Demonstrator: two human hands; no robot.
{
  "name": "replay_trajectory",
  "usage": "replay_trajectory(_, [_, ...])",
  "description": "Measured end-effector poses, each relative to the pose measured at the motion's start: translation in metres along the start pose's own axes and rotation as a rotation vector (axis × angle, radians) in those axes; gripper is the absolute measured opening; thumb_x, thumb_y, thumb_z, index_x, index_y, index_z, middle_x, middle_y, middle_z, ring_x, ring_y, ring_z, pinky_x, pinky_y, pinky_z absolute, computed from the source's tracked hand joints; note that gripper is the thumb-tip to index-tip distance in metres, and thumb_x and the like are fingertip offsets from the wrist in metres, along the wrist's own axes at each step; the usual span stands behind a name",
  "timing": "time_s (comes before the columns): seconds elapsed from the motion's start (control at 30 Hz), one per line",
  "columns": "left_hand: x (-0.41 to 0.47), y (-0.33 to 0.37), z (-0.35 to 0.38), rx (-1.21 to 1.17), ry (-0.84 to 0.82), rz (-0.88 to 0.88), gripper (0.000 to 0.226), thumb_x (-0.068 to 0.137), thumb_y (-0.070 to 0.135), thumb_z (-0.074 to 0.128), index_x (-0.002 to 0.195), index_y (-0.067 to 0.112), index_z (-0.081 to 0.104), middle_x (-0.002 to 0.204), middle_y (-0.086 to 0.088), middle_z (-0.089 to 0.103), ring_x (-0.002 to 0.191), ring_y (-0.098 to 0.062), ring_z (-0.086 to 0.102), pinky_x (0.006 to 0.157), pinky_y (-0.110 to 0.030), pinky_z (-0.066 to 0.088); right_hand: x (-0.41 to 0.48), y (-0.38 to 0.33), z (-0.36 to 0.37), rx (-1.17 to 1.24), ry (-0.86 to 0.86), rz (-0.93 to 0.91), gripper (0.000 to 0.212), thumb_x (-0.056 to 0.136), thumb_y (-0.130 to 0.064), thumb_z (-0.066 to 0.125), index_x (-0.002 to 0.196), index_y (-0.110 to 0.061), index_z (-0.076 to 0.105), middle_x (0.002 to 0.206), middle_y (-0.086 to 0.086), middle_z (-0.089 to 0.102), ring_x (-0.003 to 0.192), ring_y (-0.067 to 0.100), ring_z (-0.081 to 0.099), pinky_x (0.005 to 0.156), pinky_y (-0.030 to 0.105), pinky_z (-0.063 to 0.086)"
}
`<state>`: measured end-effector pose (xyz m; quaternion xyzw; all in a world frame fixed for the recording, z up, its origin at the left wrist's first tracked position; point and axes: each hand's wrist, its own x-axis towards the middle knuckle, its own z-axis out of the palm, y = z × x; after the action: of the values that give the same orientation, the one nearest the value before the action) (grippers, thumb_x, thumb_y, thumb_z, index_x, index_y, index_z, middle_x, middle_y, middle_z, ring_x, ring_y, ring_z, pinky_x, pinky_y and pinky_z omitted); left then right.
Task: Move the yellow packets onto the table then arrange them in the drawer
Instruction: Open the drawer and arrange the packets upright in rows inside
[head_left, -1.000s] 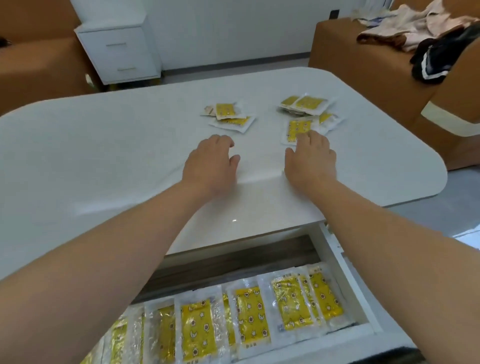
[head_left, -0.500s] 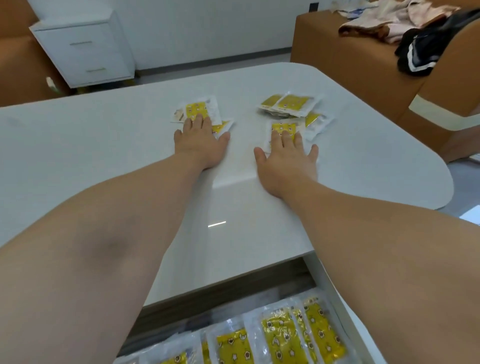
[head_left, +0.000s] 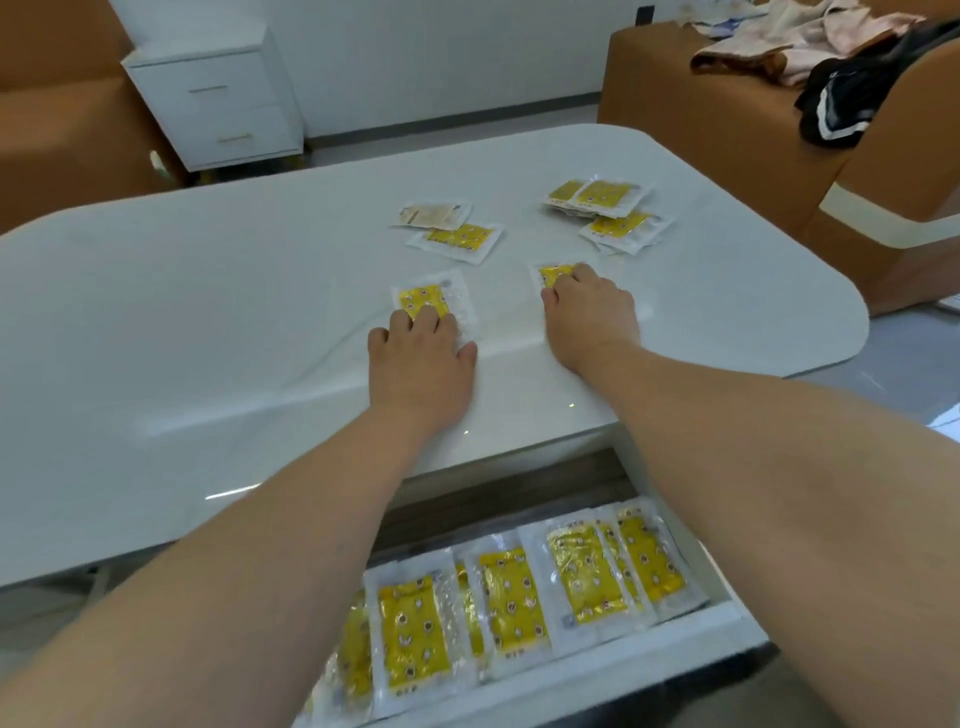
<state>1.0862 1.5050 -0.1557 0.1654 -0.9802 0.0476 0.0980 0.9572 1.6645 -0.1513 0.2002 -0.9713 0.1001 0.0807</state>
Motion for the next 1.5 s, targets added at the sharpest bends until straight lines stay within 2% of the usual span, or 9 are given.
replay_trajectory(0.47, [-0.162,-0.054,-0.060,-0.081,-0.111,0.101,0.034,0.098,0.025,0.049,0.131,0.027,0.059,0.118,0.004,0.053,0.107,-0.022,0.047,0.086,-0.036,0.038,-0.137,-0.079,-0.039,0.046,-0.153,-0.244,0.019,0.099,-0.025,0.056,0.108,-0.017,0.071,0.110,0.004,0.056,0.097,0.024,0.058,0.081,0.040,0.056])
replay_trajectory(0.57, [-0.146,-0.063,-0.057,-0.171,-0.082,0.097,0.041,0.098,0.021,0.052,0.138,0.028,0.056,0.123,0.004,0.057,0.113,-0.022,0.050,0.090,-0.035,0.039,-0.137,-0.084,-0.043,0.204,-0.209,-0.239,0.025,0.096,-0.032,0.062,0.118,-0.021,0.065,0.121,0.002,0.054,0.106,0.022,0.056,0.086,0.037,0.053])
replay_trajectory(0.63, [-0.138,-0.070,-0.055,-0.186,-0.081,0.108,0.045,0.098,0.026,0.054,0.143,0.027,0.051,0.137,0.005,0.054,0.124,-0.021,0.047,0.097,-0.038,0.040,-0.133,-0.087,-0.045,0.263,-0.279,-0.226,0.045,0.092,-0.030,0.065,0.135,-0.023,0.054,0.137,0.003,0.047,0.121,0.025,0.050,0.095,0.039,0.048])
replay_trajectory(0.73, [-0.135,-0.080,-0.051,-0.309,-0.218,0.018,0.060,0.100,0.041,0.053,0.155,0.029,0.034,0.162,0.007,0.030,0.148,-0.020,0.025,0.117,-0.044,0.029,-0.130,-0.092,-0.045,0.198,-0.389,-0.210,0.069,0.092,-0.027,0.059,0.156,-0.029,0.031,0.163,0.001,0.025,0.144,0.034,0.028,0.112,0.050,0.033])
replay_trajectory(0.83, [-0.135,-0.085,-0.050,-0.376,-0.353,-0.048,0.072,0.101,0.049,0.050,0.161,0.028,0.017,0.168,0.007,0.014,0.154,-0.018,0.010,0.125,-0.041,0.015,-0.130,-0.094,-0.044,0.111,-0.474,-0.187,0.074,0.094,-0.034,0.052,0.160,-0.036,0.018,0.169,-0.003,0.012,0.151,0.034,0.015,0.118,0.054,0.021])
replay_trajectory(1.03, [-0.132,-0.090,-0.058,-0.366,-0.393,-0.052,0.080,0.096,0.050,0.058,0.161,0.029,0.017,0.167,0.005,0.017,0.152,-0.023,0.016,0.122,-0.044,0.019,-0.132,-0.097,-0.046,0.123,-0.462,-0.206,0.065,0.094,-0.039,0.054,0.155,-0.032,0.032,0.159,-0.003,0.035,0.145,0.031,0.027,0.115,0.050,0.027])
replay_trajectory(1.2, [-0.131,-0.089,-0.061,-0.387,-0.340,-0.083,0.083,0.088,0.049,0.070,0.156,0.029,0.027,0.152,0.001,0.041,0.141,-0.025,0.032,0.114,-0.044,0.031,-0.138,-0.101,-0.045,0.156,-0.416,-0.244,0.070,0.089,-0.041,0.061,0.152,-0.029,0.036,0.149,0.003,0.044,0.136,0.034,0.036,0.108,0.048,0.034])
replay_trajectory(1.37, [-0.132,-0.092,-0.067,-0.535,-0.333,-0.137,0.047,0.089,0.034,0.073,0.132,0.029,0.054,0.119,0.005,0.056,0.110,-0.017,0.054,0.094,-0.036,0.050,-0.140,-0.106,-0.044,0.347,-0.367,-0.241,0.075,0.082,-0.031,0.071,0.150,-0.030,0.039,0.139,0.002,0.043,0.112,0.026,0.057,0.093,0.040,0.053])
replay_trajectory(1.5, [-0.131,-0.104,-0.080,-0.614,-0.411,-0.187,0.011,0.093,0.027,0.070,0.102,0.027,0.062,0.100,0.009,0.065,0.090,-0.011,0.063,0.075,-0.030,0.053,-0.139,-0.112,-0.044,0.377,-0.372,-0.219,0.069,0.080,-0.032,0.080,0.142,-0.033,0.047,0.129,0.000,0.045,0.100,0.020,0.061,0.081,0.029,0.052])
